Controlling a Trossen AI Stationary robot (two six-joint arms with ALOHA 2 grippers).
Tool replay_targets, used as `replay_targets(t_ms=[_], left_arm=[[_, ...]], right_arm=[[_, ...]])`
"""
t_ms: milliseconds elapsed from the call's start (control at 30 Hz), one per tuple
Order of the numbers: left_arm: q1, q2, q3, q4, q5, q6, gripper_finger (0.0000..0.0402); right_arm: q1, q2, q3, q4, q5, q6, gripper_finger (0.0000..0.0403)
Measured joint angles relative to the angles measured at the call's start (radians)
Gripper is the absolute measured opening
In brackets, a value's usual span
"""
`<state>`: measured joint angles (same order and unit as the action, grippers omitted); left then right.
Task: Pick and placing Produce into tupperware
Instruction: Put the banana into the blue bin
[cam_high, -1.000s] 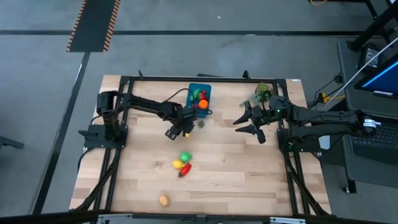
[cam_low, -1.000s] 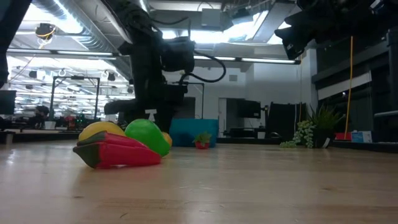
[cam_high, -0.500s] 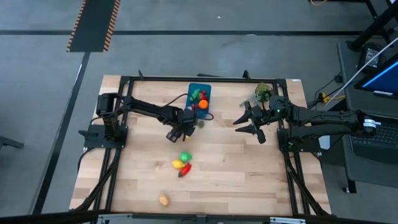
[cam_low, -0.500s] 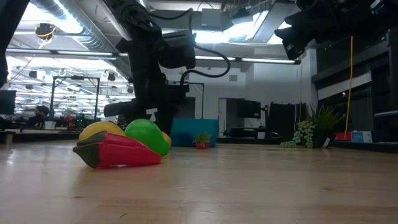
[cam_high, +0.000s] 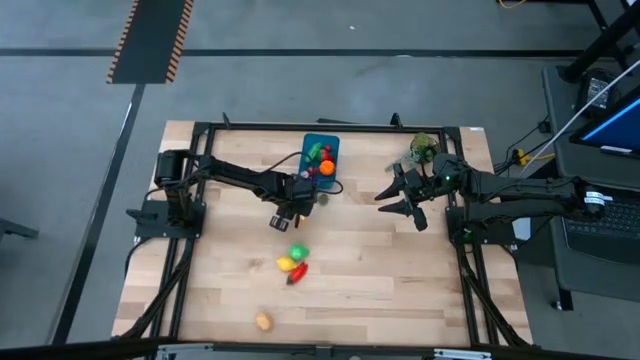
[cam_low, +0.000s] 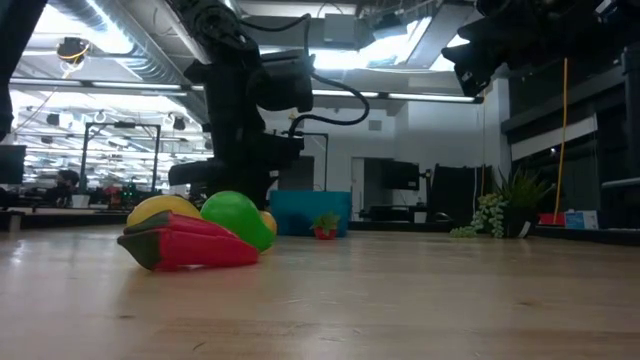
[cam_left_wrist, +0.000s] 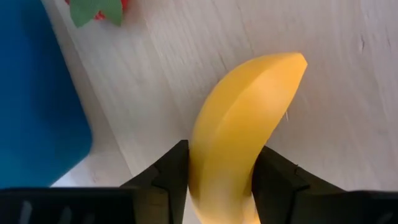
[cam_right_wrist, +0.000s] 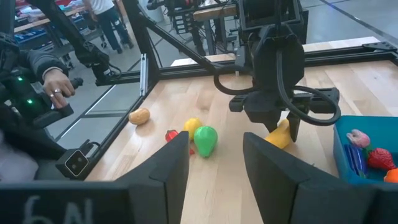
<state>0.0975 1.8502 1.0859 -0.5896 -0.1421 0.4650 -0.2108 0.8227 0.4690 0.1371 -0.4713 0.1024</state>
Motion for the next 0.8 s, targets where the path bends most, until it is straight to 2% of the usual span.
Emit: replay_targets(t_ms=[333, 800], left_arm=[[0.0, -0.033, -0.005, -0.016, 0.018, -0.099, 0.0131], [0.003, -0.362, -0.004, -0.144, 0.006, -0.263, 0.0131]], right_arm=[[0.0, 0.028, 0.0, -0.001, 0.0, -0.005, 0.0153], [0.0, 0.036, 0.0, -0.031, -0.001, -0.082, 0.0153]])
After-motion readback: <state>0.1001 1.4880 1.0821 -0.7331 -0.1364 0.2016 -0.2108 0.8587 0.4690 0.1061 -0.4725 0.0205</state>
